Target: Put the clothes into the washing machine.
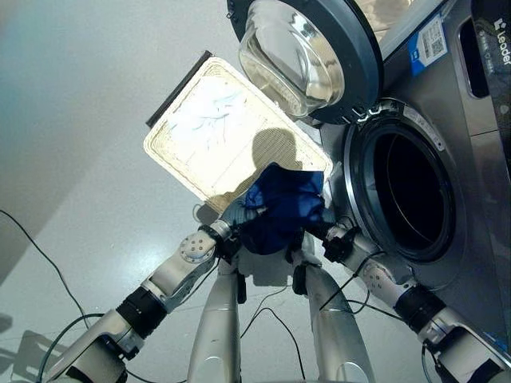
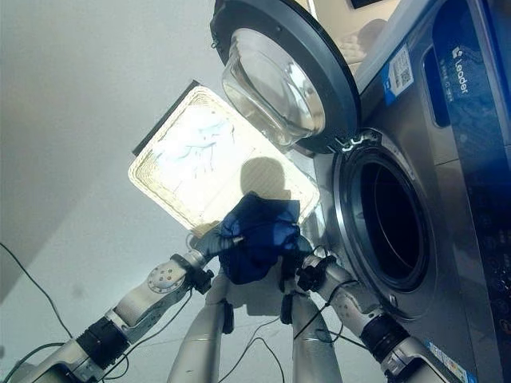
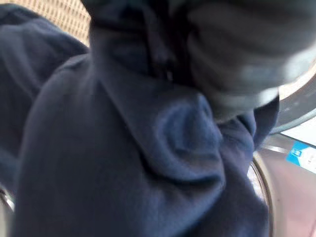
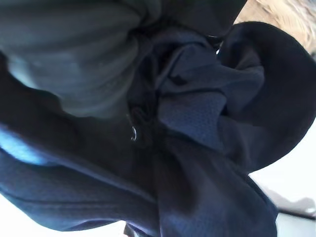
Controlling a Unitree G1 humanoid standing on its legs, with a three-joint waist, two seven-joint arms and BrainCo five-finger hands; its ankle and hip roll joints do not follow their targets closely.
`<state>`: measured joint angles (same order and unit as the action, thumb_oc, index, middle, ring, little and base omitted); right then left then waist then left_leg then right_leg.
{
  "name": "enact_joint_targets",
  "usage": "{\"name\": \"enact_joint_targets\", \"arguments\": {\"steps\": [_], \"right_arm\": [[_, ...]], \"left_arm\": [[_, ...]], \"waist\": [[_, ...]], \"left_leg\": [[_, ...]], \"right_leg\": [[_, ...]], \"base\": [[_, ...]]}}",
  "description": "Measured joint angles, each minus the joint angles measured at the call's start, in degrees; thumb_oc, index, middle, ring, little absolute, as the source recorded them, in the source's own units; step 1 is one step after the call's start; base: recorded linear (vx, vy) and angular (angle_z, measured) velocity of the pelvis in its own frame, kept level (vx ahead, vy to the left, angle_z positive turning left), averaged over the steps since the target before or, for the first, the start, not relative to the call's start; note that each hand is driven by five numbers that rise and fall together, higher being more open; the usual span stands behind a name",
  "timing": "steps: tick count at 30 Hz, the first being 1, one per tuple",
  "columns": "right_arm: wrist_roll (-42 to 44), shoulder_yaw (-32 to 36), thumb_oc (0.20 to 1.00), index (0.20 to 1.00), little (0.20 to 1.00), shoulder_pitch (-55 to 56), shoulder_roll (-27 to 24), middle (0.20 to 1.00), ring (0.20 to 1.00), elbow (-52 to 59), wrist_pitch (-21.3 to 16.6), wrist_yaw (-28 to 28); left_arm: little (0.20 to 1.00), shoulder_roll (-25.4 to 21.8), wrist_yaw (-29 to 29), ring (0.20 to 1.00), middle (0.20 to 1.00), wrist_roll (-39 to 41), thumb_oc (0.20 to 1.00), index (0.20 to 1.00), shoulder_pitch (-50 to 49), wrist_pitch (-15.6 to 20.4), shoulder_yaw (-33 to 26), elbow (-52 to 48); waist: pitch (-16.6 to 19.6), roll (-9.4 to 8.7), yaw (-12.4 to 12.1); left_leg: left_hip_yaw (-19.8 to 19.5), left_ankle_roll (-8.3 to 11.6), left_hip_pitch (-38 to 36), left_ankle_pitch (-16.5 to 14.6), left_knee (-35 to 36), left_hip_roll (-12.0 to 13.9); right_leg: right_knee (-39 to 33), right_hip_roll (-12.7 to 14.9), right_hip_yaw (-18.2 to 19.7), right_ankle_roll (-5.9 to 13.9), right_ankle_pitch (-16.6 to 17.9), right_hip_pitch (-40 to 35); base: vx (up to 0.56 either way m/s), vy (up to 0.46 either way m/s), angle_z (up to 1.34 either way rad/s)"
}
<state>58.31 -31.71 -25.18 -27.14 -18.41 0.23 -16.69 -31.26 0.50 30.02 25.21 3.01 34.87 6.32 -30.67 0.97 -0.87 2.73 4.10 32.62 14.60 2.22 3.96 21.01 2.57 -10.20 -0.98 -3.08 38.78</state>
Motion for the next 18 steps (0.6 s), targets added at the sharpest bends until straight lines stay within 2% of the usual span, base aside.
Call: {"name": "enact_joint_targets", "arguments": {"steps": [5,8,10,13,15,16,18], "right_arm": [[6.3,-0.1,0.2,0.2,0.2,0.5,3.1,0.2,0.2,-2.4,0.5,-0.8],[15.3,0.2,0.2,0.2,0.2,1.6,5.6,0.2,0.2,-4.5,2.0,-3.4],[22.3,0.8,0.2,0.2,0.2,2.4,8.2,0.2,0.2,-6.7,2.5,-4.3],[27.8,1.2,0.2,0.2,0.2,2.9,9.4,0.2,0.2,-7.1,2.3,-4.5],[34.3,3.9,0.2,0.2,0.2,2.9,10.7,0.2,0.2,-7.8,1.2,-5.3],[35.6,4.5,0.2,0.2,0.2,2.8,10.7,0.2,0.2,-7.8,0.9,-5.6],[45.4,7.9,0.2,0.2,0.2,2.7,11.0,0.2,0.2,-9.5,0.9,-7.5]], "left_arm": [[1.0,1.3,7.7,1.0,1.0,-2.4,1.0,1.0,1.2,-0.1,-0.1,3.1],[1.0,2.3,15.4,1.0,1.0,-7.0,1.0,1.0,1.7,-0.5,-0.5,5.5],[1.0,4.1,22.4,1.0,1.0,-10.9,1.0,1.0,2.2,-2.4,-2.3,8.6],[1.0,3.5,29.7,1.0,1.0,-14.3,1.0,1.0,2.5,-4.7,-3.1,10.6],[1.0,2.6,36.7,1.0,1.0,-17.6,1.0,1.0,2.2,-8.1,-6.6,13.2],[1.0,2.0,37.8,1.0,1.0,-18.0,1.0,1.0,2.2,-8.7,-7.0,13.4],[1.0,0.9,40.7,1.0,1.0,-18.0,1.0,1.0,2.2,-9.9,-8.2,15.1]], "waist": [[0.0,0.01,0.0],[0.0,0.01,0.0],[0.0,0.01,0.1],[0.0,0.04,0.1],[0.0,0.05,0.1],[0.0,0.05,0.1],[0.0,0.14,0.0]], "left_leg": [[0.0,0.01,1.0,0.1,-0.2,0.3],[0.1,0.2,0.9,0.1,-0.7,0.4],[0.1,0.23,0.9,0.1,-0.8,0.5],[0.2,0.32,0.9,0.0,-0.9,0.5],[0.4,0.71,0.9,-0.3,-1.0,0.4],[0.4,0.72,1.0,-0.3,-1.0,0.4],[1.2,0.73,1.0,-0.3,-1.0,0.3]], "right_leg": [[0.7,-0.2,0.0,-0.25,-0.1,1.3],[0.7,-0.2,0.0,-0.34,-0.2,1.2],[0.7,-0.2,0.0,-0.35,-0.2,1.2],[1.0,-0.1,0.1,-0.43,-0.3,1.4],[1.5,0.1,0.2,-0.66,-0.5,1.9],[1.7,0.2,0.3,-0.7,-0.5,2.0],[2.4,0.5,0.3,-0.87,-0.6,2.5]], "base": [[0.0,-0.079,-0.02],[0.0,-0.058,-0.05],[-0.01,-0.041,-0.03],[0.0,0.0,0.0],[0.0,0.0,0.0],[0.0,0.0,0.0],[0.01,-0.002,-0.02]]}}
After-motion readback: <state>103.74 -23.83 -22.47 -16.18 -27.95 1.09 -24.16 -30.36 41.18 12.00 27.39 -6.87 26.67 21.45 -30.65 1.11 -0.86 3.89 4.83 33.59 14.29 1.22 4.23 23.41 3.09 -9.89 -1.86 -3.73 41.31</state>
